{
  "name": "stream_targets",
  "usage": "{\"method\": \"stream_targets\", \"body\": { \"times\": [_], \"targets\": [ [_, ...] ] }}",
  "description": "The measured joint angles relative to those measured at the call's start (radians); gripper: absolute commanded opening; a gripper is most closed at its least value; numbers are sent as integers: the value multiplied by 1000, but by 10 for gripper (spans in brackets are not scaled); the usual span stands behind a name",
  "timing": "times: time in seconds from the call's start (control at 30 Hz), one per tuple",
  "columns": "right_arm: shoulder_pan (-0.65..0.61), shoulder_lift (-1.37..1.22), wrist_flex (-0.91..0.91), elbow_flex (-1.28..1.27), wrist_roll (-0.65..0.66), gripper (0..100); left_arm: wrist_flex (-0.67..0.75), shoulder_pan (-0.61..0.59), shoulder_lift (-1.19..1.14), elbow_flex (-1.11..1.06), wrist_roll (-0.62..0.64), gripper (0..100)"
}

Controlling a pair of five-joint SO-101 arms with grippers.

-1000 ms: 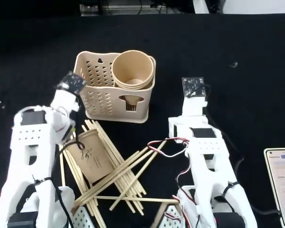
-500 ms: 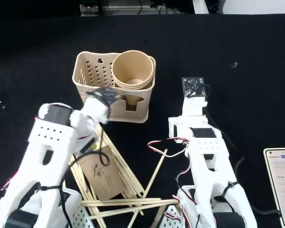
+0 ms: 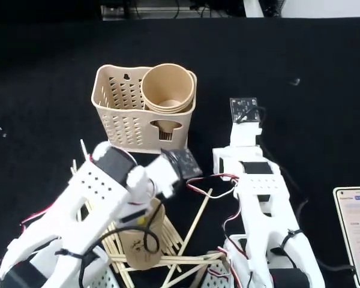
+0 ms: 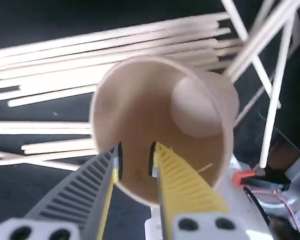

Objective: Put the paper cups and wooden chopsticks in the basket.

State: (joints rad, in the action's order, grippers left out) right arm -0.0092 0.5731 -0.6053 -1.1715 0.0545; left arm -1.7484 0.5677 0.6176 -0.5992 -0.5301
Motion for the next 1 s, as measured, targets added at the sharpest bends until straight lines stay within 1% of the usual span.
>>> {"method": "stream_targets", "body": {
  "times": [0.1, 0.23, 0.3, 0.4, 0.5, 0.6, 0.73, 0.8, 0.9, 1.0],
  "targets": [
    [0, 0, 0, 0, 0, 208, 0, 51, 3, -29, 0, 121],
    [0, 0, 0, 0, 0, 208, 0, 74, 5, -48, 5, 123],
    [0, 0, 0, 0, 0, 208, 0, 75, 5, -48, 28, 158],
    [0, 0, 0, 0, 0, 208, 0, 78, 5, -46, 63, 250],
    [0, 0, 0, 0, 0, 208, 0, 91, 5, -44, 94, 247],
    [0, 0, 0, 0, 0, 208, 0, 143, 23, -44, 101, 244],
    [0, 0, 0, 0, 0, 208, 0, 247, 140, -44, 146, 266],
    [0, 0, 0, 0, 0, 208, 0, 276, 199, -44, 172, 273],
    [0, 0, 0, 0, 0, 208, 0, 269, 272, -44, 187, 276],
    [0, 0, 0, 0, 0, 208, -2, 199, 319, -44, 187, 276]
  ]
}}
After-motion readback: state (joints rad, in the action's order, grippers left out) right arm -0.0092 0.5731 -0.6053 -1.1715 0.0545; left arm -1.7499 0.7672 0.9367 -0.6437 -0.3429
